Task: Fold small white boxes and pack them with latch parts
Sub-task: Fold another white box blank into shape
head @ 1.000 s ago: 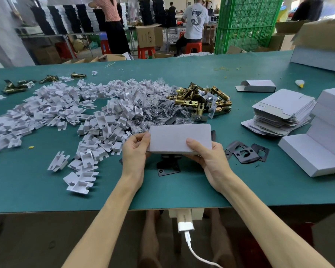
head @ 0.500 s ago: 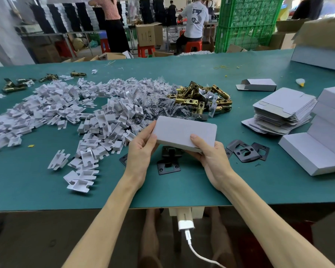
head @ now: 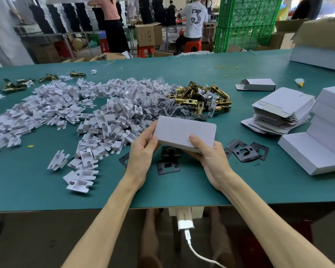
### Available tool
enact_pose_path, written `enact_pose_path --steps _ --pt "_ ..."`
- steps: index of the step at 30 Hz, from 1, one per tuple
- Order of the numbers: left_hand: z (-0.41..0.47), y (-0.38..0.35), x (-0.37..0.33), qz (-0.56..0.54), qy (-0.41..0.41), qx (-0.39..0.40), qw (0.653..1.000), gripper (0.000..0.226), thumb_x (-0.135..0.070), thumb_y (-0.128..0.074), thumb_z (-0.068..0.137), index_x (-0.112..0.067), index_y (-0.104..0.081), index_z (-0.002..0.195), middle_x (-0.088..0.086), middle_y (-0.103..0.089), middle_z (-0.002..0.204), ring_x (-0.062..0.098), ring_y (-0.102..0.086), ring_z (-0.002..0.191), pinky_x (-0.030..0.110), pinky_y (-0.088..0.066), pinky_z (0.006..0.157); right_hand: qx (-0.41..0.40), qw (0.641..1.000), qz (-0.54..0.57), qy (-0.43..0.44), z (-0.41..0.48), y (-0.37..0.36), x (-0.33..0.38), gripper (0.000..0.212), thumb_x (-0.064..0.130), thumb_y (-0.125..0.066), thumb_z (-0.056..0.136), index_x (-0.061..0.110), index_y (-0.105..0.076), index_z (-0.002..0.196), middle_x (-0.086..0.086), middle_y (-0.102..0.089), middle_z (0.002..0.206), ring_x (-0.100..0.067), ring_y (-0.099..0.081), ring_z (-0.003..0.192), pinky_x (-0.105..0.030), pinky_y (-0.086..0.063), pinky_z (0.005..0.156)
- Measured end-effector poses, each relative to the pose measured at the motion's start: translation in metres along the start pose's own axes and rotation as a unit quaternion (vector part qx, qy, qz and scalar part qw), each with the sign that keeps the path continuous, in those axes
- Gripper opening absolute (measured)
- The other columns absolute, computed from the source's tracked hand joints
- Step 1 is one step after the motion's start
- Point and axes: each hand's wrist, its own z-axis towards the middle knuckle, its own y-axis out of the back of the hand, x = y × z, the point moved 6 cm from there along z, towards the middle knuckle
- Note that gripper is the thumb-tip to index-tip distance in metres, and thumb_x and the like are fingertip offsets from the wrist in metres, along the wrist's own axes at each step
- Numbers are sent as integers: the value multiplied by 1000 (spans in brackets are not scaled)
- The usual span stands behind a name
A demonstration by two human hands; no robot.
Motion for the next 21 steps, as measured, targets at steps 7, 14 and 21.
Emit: enact_pose_path --steps 7,14,21 --pt "2 1 6 -17 21 -20 999 41 -2 -48 108 -15 -56 146 -9 -69 137 12 -60 133 44 -42 119 11 998 -60 14 -3 -4 0 23 25 -73 92 11 -72 110 -2 -76 115 -25 -66 117 -50 -46 111" --pt "-4 -8 -5 49 3 24 999 60 -9 -68 99 -16 -46 154 -10 -62 144 8 -57 134 40 -44 117 1 999 -44 19 -3 -2 1 20 24 -72 94 10 -72 108 -6 -77 113 -29 -67 116 -53 -47 110" --pt "-5 -14 -16 250 -93 47 963 104 -31 -92 73 -28 -36 160 -17 -14 171 -3 -11 155 8 -10 121 4 999 -46 28 -4 -5 4 17 25 -72 93 11 -74 101 -8 -77 100 -25 -71 95 -62 -53 98"
